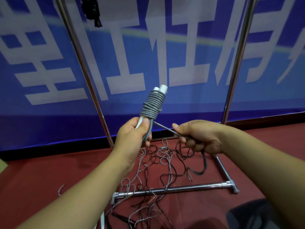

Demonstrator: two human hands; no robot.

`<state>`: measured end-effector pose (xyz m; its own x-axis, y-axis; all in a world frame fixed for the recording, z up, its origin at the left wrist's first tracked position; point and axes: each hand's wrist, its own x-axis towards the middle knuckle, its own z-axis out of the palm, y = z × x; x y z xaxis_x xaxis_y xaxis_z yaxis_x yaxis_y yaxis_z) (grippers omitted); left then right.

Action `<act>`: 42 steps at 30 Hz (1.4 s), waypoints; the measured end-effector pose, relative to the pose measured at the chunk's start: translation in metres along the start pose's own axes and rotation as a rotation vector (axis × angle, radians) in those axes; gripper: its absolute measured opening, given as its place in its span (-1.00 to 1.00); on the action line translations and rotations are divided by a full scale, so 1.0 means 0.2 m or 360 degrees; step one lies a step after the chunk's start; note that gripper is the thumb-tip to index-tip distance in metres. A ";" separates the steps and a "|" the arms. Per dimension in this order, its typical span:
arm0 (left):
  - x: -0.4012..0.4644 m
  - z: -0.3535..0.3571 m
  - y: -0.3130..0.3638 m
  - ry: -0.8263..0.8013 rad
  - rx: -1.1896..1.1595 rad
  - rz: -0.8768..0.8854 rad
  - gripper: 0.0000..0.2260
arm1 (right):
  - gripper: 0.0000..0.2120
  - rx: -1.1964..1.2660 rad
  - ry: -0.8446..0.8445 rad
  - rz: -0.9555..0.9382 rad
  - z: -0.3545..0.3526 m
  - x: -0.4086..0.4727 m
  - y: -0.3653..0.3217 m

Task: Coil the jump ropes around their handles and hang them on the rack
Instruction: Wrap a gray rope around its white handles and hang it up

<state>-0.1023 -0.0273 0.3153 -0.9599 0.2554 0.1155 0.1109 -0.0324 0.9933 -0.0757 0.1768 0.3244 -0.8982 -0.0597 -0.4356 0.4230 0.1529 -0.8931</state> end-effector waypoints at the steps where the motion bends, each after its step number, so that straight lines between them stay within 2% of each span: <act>1: 0.01 -0.01 0.00 0.0030 0.0004 -0.0007 -0.80 | -0.66 0.0001 -0.0007 -0.0020 0.00 0.00 0.00; 8: 0.02 -0.01 -0.02 0.0086 0.0000 -0.0026 -0.80 | -0.75 0.0107 0.0080 -0.0134 -0.02 0.02 0.03; 13: 0.03 -0.03 -0.01 0.0121 -0.0077 -0.0063 -0.80 | -0.92 0.0249 -0.0012 -0.0328 -0.06 0.00 0.02; 17: 0.03 -0.03 -0.02 0.0111 -0.0057 -0.0070 -0.79 | -0.90 0.0289 0.0141 -0.0271 -0.07 0.02 0.03; 22: 0.03 -0.03 -0.02 0.0118 0.0073 -0.0077 -0.79 | -0.80 -0.0204 0.0404 -0.0266 -0.05 0.03 0.05; 26: 0.03 -0.03 -0.03 0.0195 0.0186 -0.0092 -0.78 | -0.59 -0.0763 0.0573 -0.0332 -0.03 0.02 0.05; 30: 0.06 -0.06 -0.04 0.0316 0.0271 -0.0124 -0.79 | -0.53 -0.0921 0.0348 -0.0402 0.02 -0.02 0.03; 34: 0.08 -0.10 -0.06 0.0377 0.0342 -0.0160 -0.80 | -0.51 -0.0753 0.0136 -0.0511 0.07 -0.05 0.01; 38: 0.09 -0.11 -0.08 0.0398 0.0393 -0.0174 -0.80 | -0.48 -0.0583 0.0103 -0.0599 0.10 -0.06 0.00; 42: 0.10 -0.11 -0.08 0.0367 0.0471 -0.0158 -0.79 | -0.62 -0.0599 0.0078 -0.0642 0.11 -0.09 -0.01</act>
<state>-0.1283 -0.0421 0.3018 -0.9986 0.0185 0.0489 0.0521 0.2706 0.9613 -0.0571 0.1563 0.3314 -0.9884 -0.1419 -0.0537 -0.0195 0.4701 -0.8824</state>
